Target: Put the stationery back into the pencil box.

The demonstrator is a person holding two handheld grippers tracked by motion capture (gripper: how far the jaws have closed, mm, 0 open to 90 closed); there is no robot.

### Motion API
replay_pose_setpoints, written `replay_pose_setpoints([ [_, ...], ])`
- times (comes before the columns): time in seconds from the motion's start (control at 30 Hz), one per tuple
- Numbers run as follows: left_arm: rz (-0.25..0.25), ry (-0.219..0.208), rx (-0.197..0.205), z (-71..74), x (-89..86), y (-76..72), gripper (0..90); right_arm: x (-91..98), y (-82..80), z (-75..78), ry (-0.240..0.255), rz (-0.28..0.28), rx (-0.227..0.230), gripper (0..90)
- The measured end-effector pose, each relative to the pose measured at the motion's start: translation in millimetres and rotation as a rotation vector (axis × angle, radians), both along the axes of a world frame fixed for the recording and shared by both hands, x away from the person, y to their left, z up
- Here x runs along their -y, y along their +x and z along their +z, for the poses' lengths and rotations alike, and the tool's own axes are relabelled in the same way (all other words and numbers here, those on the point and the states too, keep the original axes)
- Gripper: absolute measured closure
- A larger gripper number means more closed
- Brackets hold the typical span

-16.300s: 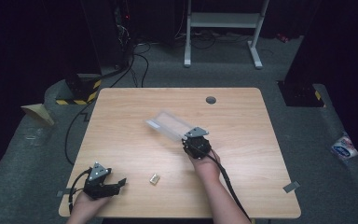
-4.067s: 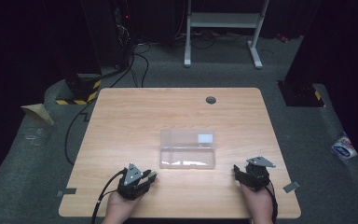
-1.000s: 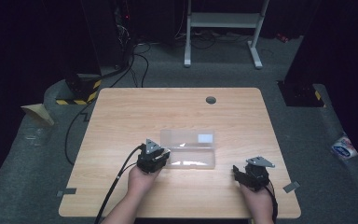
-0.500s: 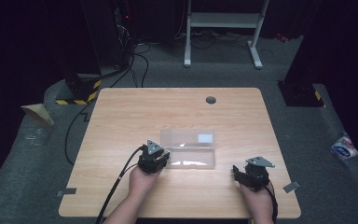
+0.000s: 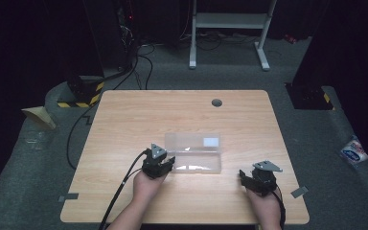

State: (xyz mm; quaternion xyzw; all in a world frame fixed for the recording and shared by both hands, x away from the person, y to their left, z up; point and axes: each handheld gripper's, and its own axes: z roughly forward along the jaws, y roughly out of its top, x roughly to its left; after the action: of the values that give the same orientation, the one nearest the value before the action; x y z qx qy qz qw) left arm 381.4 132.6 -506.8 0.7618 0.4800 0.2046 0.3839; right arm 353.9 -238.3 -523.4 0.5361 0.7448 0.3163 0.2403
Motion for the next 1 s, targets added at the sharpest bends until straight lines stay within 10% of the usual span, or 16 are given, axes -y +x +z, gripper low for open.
replay_pose_setpoints([
  [1.0,-0.025,-0.084,-0.004,3.5,-42.3,-12.0,40.8,-0.1,0.0,0.0,-0.003,0.001,0.002,32.7],
])
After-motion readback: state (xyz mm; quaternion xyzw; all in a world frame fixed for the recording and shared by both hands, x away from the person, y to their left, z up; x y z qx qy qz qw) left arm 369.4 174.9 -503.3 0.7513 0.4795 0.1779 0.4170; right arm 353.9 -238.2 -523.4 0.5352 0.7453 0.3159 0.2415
